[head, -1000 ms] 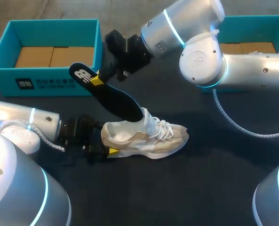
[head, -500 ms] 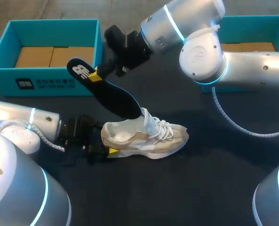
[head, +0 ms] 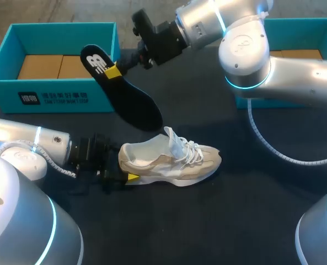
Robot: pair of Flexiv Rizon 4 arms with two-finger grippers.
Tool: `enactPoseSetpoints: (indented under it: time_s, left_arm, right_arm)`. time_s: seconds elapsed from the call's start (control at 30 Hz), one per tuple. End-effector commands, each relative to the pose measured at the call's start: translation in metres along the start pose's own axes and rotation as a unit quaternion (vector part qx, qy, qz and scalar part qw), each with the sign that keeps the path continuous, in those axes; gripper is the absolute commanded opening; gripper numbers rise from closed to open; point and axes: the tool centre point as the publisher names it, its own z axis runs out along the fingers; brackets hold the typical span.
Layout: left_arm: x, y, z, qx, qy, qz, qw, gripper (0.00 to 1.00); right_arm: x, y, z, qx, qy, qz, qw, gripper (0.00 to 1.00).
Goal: Take the shoe out of the shoebox, open the shoe tongue, remove and reinsert the insole, then place the shoe into the shoebox
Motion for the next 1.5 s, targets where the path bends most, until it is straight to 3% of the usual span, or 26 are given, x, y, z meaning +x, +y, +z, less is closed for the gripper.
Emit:
enactPoseSetpoints:
  time_s: [0.03, 0.23, 0.47, 0.9, 1.5]
  left_arm:
    - [-0.001, 0.002, -0.001, -0.001, 0.0, 0.0, 1.0, 0.0]
    - [-0.001, 0.002, -0.001, -0.001, 0.0, 0.0, 1.0, 0.0]
    - [-0.001, 0.002, -0.001, -0.001, 0.0, 0.0, 1.0, 0.0]
    - [-0.001, 0.002, -0.001, -0.001, 0.0, 0.0, 1.0, 0.0]
    - [-0.001, 0.002, -0.001, -0.001, 0.0, 0.0, 1.0, 0.0]
  right_arm:
    - [0.005, 0.006, -0.005, -0.035, 0.021, 0.005, 0.999, 0.0]
    - [0.016, 0.016, -0.014, -0.089, 0.042, 0.067, 0.993, 0.0]
    - [0.033, 0.031, -0.031, -0.133, 0.011, 0.108, 0.985, 0.0]
    - [0.067, 0.035, -0.051, -0.139, 0.002, 0.144, 0.98, 0.0]
    - [0.124, 0.029, -0.079, -0.158, -0.052, 0.186, 0.968, 0.0]
